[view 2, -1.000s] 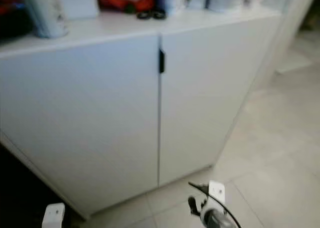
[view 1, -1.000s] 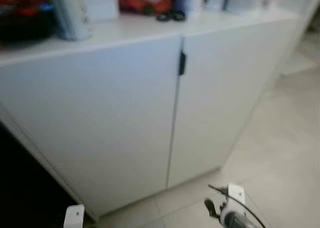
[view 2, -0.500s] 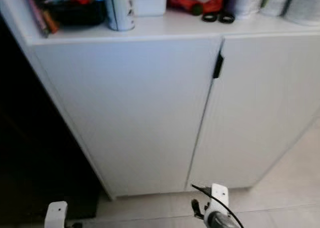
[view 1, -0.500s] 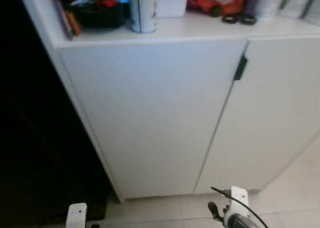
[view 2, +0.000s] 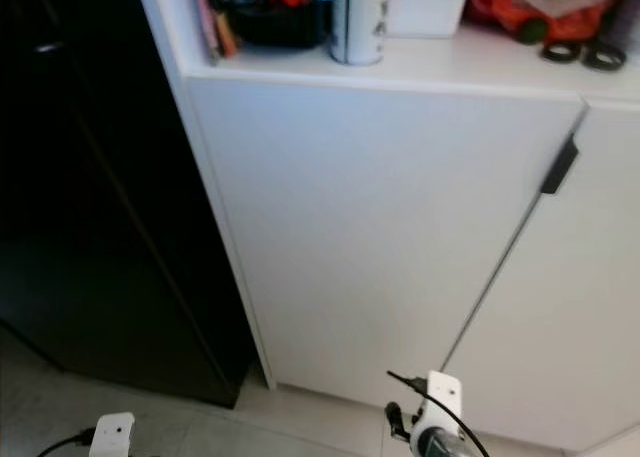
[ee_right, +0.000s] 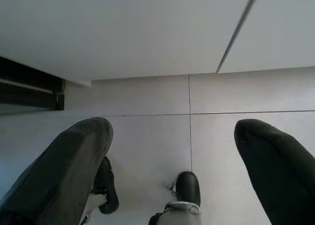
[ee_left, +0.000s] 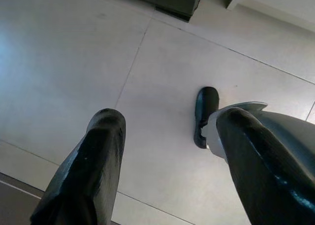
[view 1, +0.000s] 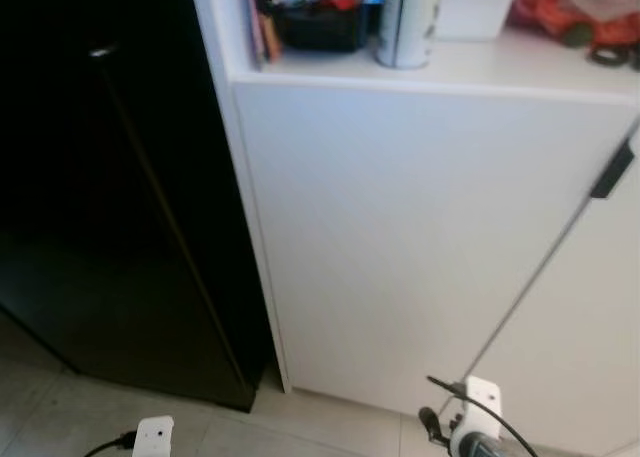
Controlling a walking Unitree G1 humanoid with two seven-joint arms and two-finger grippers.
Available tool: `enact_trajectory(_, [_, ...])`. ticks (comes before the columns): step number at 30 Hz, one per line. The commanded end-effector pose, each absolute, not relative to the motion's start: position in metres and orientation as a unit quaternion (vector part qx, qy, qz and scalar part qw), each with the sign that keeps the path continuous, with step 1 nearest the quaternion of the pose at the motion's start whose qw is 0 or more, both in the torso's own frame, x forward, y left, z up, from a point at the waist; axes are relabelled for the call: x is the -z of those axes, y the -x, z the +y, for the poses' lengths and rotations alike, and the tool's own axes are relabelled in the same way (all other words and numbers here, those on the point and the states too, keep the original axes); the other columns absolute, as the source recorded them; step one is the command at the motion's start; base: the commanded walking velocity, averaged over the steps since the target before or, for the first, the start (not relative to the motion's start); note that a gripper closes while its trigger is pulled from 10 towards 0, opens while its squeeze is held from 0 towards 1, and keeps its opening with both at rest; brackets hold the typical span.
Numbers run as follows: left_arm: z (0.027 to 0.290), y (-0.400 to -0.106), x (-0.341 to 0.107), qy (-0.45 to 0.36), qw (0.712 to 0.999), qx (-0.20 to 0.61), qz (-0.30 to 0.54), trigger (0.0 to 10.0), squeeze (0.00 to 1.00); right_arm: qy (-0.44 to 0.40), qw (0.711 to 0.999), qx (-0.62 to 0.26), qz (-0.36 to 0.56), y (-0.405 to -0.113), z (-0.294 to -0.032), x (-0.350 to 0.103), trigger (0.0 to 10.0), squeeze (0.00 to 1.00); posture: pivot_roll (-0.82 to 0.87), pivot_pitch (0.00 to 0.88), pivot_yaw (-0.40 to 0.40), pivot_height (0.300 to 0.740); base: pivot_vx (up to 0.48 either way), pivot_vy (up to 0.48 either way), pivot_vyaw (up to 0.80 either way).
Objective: Restocking fridge
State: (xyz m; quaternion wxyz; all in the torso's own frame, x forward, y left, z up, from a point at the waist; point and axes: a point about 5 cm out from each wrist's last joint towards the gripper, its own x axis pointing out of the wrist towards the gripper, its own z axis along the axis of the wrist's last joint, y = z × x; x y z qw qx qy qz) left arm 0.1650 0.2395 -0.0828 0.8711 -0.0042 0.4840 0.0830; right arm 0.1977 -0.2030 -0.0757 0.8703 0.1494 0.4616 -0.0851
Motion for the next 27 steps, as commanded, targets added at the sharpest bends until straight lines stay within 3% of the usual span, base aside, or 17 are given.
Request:
enact_trajectory(1, [0.241,-0.168,0.081,0.004,0.872,-0.083,0.483,10.0,0.00,-0.146,0.872,0.082,0.460,-0.199,-0.202,0.075,10.0,0.00,0.05,0.000,-0.008,0.740,0.000,0.000,0.00])
enact_trajectory(8, [0.241,-0.169,0.081,-0.004,0.873,-0.077,0.481,10.0,0.00,-0.074,0.885,0.063,0.456,-0.204,-0.207,0.072,10.0,0.00,0.05,0.000,-0.010,0.740,0.000,0.000,0.00])
enact_trajectory(14, [0.241,-0.170,0.080,-0.023,0.881,-0.062,0.469,10.0,0.00,-0.110,0.903,0.103,0.403,-0.205,-0.207,0.070,10.0,0.00,0.04,0.000,0.018,0.740,0.000,0.000,0.00])
enact_trajectory(16, [0.243,-0.169,0.078,-0.026,0.892,-0.064,0.447,10.0,0.00,-0.124,0.910,0.109,0.381,-0.202,-0.205,0.070,10.0,0.00,0.02,0.041,0.044,0.740,0.000,0.000,0.00])
enact_trajectory(27, [0.246,-0.141,0.085,-0.055,0.897,-0.088,0.429,10.0,0.00,-0.124,0.893,0.119,0.416,-0.166,-0.205,0.087,10.0,0.00,0.02,0.060,0.046,0.740,0.000,0.000,0.00])
